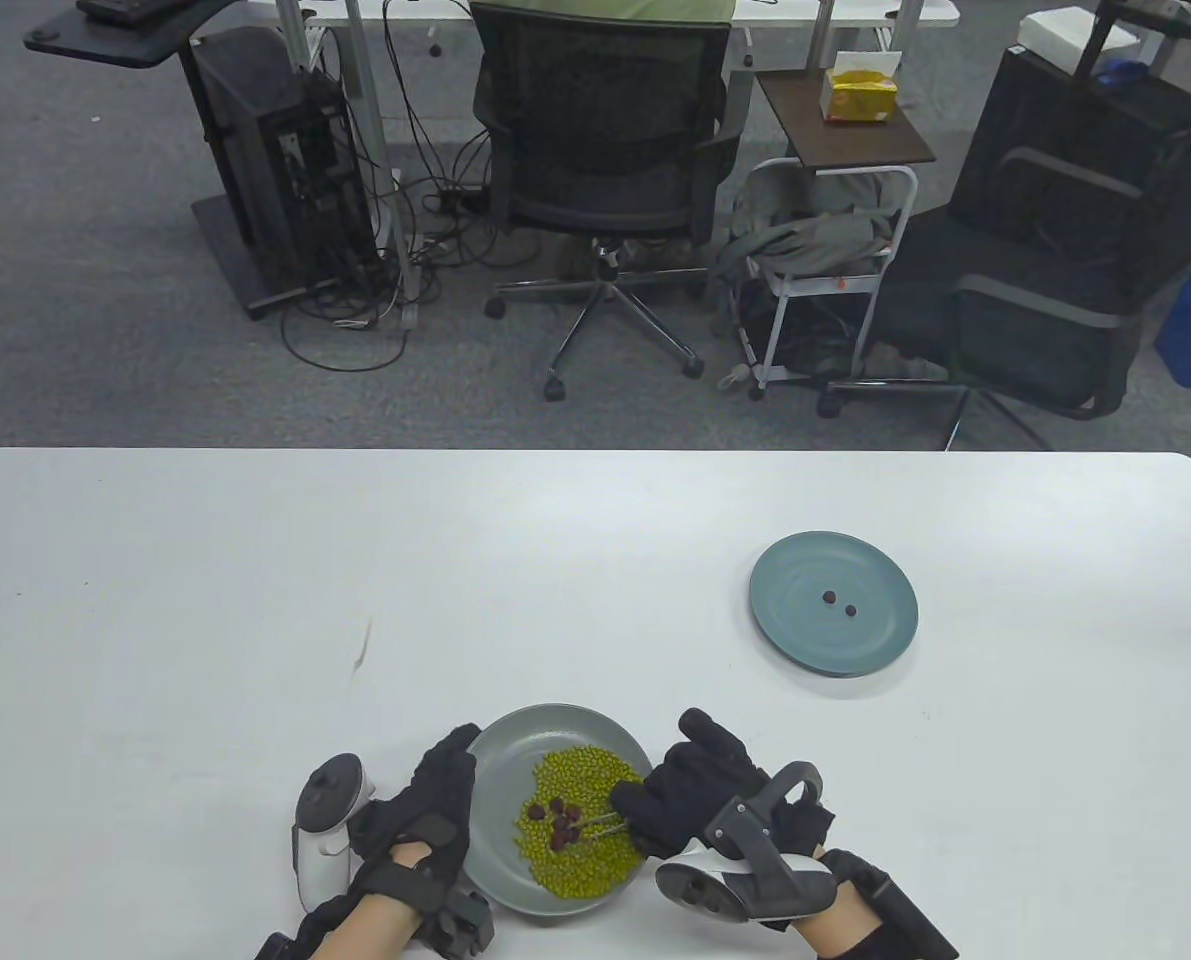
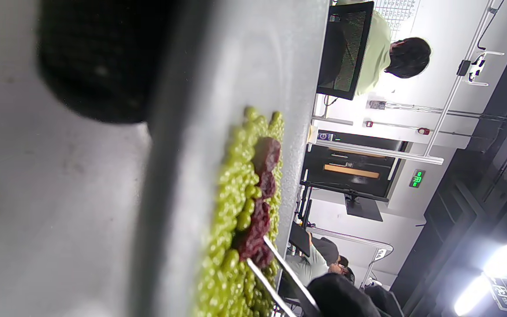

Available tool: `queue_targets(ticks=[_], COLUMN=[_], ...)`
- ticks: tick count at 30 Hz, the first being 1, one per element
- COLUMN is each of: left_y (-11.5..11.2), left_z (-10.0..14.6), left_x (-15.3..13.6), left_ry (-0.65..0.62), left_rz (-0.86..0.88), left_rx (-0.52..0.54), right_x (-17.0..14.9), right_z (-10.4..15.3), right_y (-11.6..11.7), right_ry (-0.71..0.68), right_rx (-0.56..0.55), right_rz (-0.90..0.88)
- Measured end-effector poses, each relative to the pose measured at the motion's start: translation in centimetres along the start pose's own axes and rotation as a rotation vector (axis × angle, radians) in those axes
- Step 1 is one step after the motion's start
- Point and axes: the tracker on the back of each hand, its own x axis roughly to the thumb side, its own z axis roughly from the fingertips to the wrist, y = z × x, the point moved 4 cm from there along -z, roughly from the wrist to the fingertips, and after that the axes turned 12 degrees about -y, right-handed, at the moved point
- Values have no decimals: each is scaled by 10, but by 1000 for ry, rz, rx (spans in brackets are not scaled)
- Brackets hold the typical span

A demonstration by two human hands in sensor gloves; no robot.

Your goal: Pick cranberries with tweezers into plate

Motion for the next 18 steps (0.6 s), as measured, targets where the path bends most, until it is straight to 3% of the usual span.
queue_targets(ticks=[9,14,18], left_y=[-3,-5,-3], left_z=[0,0,0], left_x=[1,0,0], left_ry=[-8,-1,-8], left_rz=[-8,7,3], left_rx=[-32,-37,-36], right_x=[-33,-104,-174], right_z=[10,43,83], right_y=[-18,-16,7], right_ry=[134,418,743], right_rx=[-78,-84,8], right_rz=[-27,0,-18])
